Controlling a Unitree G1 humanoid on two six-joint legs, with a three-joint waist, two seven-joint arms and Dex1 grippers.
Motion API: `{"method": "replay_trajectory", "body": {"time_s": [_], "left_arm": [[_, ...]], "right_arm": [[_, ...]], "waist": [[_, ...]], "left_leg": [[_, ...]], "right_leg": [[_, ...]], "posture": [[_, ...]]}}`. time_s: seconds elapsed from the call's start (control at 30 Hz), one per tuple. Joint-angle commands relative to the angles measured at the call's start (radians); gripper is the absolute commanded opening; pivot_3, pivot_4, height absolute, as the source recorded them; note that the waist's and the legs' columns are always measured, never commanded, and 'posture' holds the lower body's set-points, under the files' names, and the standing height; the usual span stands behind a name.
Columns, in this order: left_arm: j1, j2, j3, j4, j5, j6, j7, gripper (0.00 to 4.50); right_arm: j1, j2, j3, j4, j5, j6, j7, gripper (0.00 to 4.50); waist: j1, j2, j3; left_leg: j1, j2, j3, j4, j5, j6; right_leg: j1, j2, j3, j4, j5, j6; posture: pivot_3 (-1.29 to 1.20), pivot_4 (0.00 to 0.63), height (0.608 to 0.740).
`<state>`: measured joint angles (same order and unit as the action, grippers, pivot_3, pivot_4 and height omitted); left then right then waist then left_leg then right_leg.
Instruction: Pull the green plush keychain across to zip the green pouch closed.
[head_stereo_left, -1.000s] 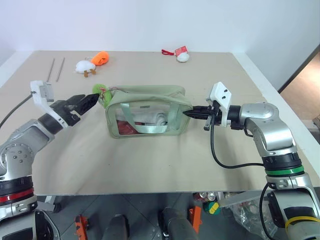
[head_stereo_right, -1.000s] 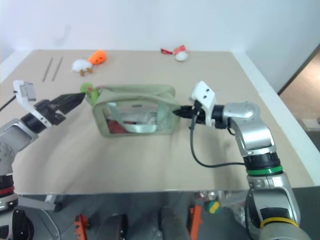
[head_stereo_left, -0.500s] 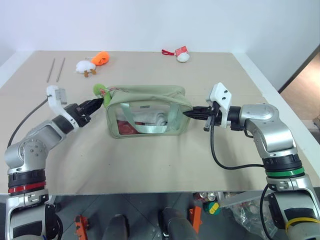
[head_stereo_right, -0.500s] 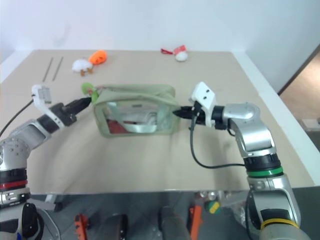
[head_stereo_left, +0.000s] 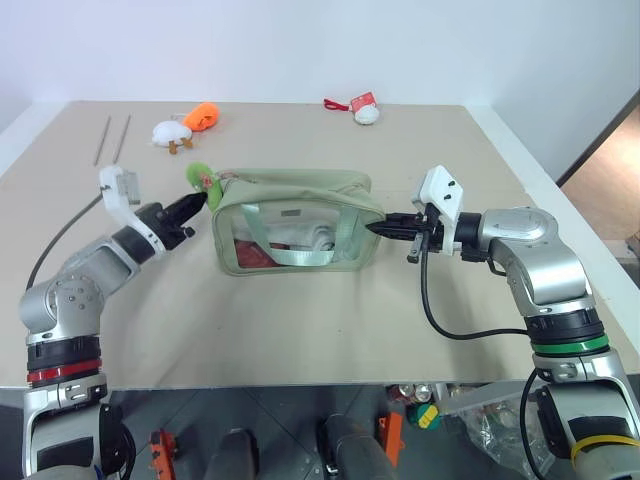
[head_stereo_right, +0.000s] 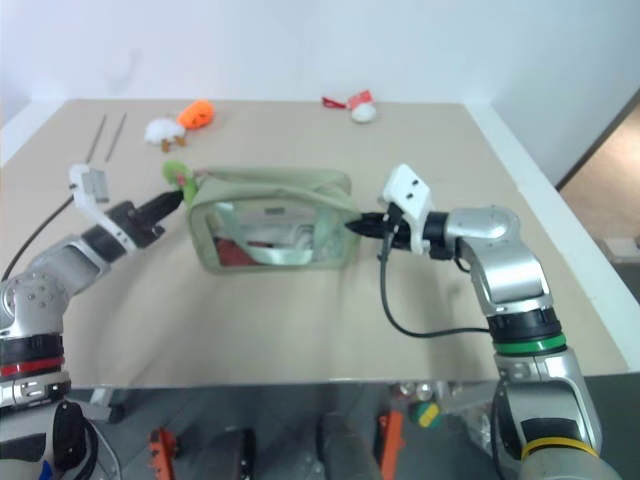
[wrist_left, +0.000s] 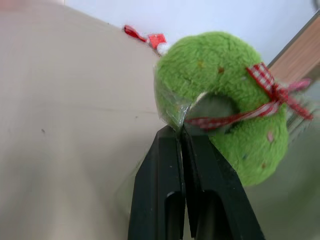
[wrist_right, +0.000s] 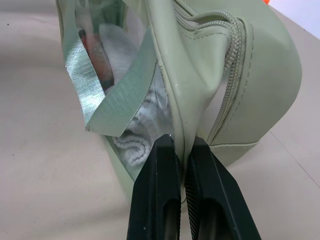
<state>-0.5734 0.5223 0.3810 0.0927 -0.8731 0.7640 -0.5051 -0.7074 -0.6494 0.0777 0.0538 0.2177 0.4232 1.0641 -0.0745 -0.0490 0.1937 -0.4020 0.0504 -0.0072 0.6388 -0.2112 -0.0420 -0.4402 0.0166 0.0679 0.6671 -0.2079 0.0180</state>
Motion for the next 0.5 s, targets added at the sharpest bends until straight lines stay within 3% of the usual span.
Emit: {"method": "replay_trajectory", "body": {"time_s": [0.03, 0.2, 0.47, 0.5], "left_arm": [[-0.089, 0.021, 0.036, -0.106, -0.056, 0.004, 0.004, 0.06], [-0.183, 0.038, -0.059, -0.198, -0.043, 0.041, -0.023, 0.06], [-0.143, 0.124, -0.277, -0.254, 0.099, 0.031, -0.180, 0.06], [-0.146, 0.125, -0.282, -0.241, 0.108, 0.034, -0.183, 0.32]], "right_arm": [[0.003, 0.007, 0.023, -0.010, 0.002, -0.006, 0.009, 0.00], [-0.001, 0.010, 0.026, -0.012, 0.001, -0.007, 0.007, 0.00], [0.011, 0.008, 0.018, -0.038, 0.005, 0.006, -0.004, 0.00], [0.014, 0.007, 0.016, -0.042, 0.005, 0.009, -0.006, 0.00]], "waist": [[0.000, 0.000, 0.000], [-0.002, 0.000, 0.000], [-0.004, 0.000, 0.000], [-0.004, 0.000, 0.000]], "left_leg": [[0.000, 0.000, 0.000, 0.000, 0.000, 0.000], [0.000, 0.000, 0.001, 0.000, 0.000, 0.000], [0.002, 0.000, 0.001, -0.001, 0.000, 0.000], [0.002, 0.000, 0.001, -0.001, 0.000, 0.000]], "right_leg": [[0.000, 0.000, 0.000, 0.000, 0.000, 0.000], [0.000, 0.000, 0.001, 0.000, 0.000, 0.001], [0.000, 0.001, 0.002, 0.000, 0.000, 0.000], [0.000, 0.002, 0.002, 0.000, 0.001, 0.000]], "posture": [[0.00, 0.150, 0.740], [0.00, 0.150, 0.740], [0.00, 0.150, 0.740], [0.00, 0.150, 0.740]]}}
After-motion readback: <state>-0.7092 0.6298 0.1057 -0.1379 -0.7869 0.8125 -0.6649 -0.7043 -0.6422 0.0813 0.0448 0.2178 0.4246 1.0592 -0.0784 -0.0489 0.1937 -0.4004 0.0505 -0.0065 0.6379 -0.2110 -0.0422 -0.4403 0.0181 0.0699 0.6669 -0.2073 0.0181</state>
